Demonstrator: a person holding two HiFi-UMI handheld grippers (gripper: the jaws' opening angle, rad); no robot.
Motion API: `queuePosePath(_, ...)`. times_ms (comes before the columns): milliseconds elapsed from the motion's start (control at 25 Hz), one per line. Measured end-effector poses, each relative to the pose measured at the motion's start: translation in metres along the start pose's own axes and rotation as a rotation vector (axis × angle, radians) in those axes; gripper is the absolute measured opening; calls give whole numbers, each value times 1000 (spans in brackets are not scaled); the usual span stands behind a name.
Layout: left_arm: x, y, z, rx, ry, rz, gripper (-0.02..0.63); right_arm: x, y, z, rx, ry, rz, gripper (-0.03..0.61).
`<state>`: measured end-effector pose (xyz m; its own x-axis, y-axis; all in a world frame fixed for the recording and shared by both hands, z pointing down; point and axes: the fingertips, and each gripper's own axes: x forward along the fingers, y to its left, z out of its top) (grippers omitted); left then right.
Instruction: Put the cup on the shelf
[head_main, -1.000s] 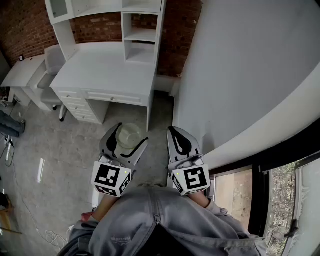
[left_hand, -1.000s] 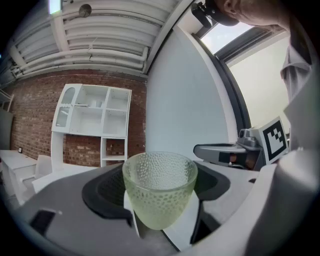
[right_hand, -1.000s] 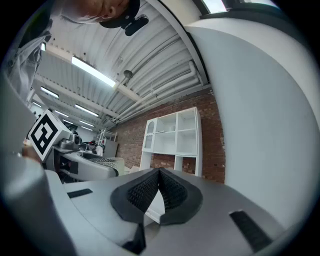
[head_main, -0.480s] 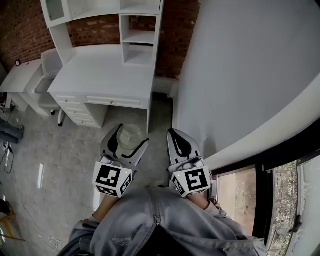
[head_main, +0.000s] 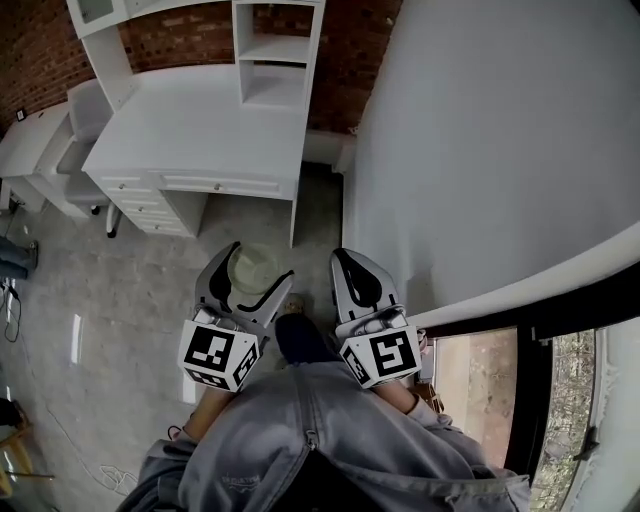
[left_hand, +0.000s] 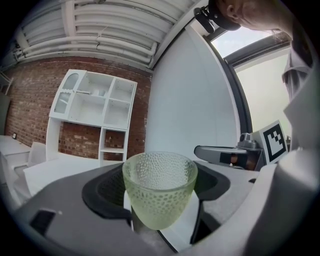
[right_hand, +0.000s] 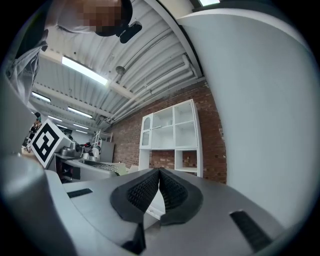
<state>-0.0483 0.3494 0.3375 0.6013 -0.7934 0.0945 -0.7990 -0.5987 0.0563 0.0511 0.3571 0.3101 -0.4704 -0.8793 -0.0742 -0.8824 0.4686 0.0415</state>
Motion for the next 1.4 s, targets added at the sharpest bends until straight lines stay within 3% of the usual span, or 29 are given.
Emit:
queuePosePath(400, 57, 54, -5, -22, 10, 27, 387, 81, -29, -17, 8, 1, 44, 28)
queuePosePath(920, 171, 137, 18, -24, -8, 21, 387, 204, -106, -29, 16, 21, 28, 28)
queuePosePath(1400, 222, 161, 16, -24, 13, 15, 387, 240, -151, -45, 43, 28, 5, 28)
